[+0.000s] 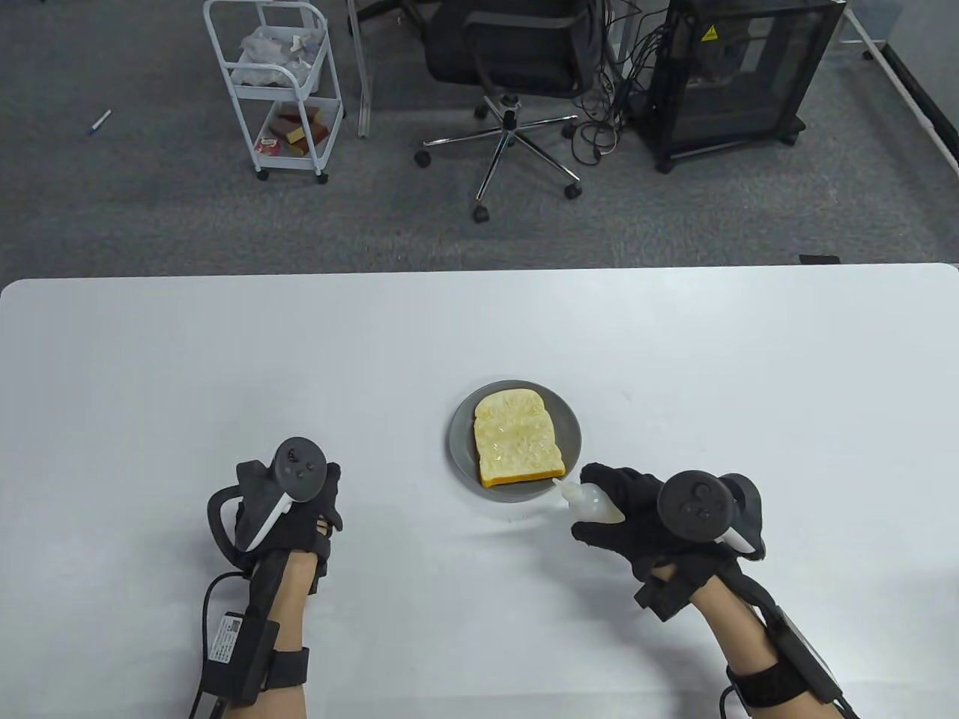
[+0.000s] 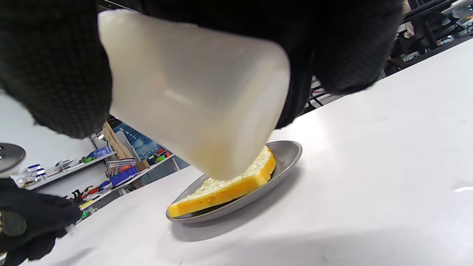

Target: Squeeze honey bottle to draw zigzag on toast

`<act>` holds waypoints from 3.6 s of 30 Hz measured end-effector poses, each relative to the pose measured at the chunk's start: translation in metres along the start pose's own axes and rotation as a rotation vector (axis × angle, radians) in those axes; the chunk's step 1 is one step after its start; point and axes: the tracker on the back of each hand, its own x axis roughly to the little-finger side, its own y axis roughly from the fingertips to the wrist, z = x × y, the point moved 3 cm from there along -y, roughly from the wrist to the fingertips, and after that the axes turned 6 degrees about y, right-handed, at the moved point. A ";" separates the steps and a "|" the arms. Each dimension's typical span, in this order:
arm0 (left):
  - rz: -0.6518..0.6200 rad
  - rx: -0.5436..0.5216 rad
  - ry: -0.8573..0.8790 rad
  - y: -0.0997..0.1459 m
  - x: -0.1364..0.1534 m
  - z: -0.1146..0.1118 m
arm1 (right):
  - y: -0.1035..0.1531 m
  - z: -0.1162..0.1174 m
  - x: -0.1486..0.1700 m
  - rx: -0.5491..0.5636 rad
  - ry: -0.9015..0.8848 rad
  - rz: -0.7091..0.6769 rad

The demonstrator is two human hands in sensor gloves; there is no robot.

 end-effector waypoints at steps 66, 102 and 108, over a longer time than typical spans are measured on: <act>-0.802 0.271 0.746 0.114 -0.171 -0.025 | 0.009 0.037 -0.062 -0.140 0.099 -0.189; -0.564 0.402 1.349 0.090 -0.141 -0.045 | 0.007 0.019 -0.006 0.175 -0.767 -0.069; -0.381 0.245 1.231 0.077 -0.117 -0.039 | 0.008 0.000 0.026 0.293 -0.828 0.011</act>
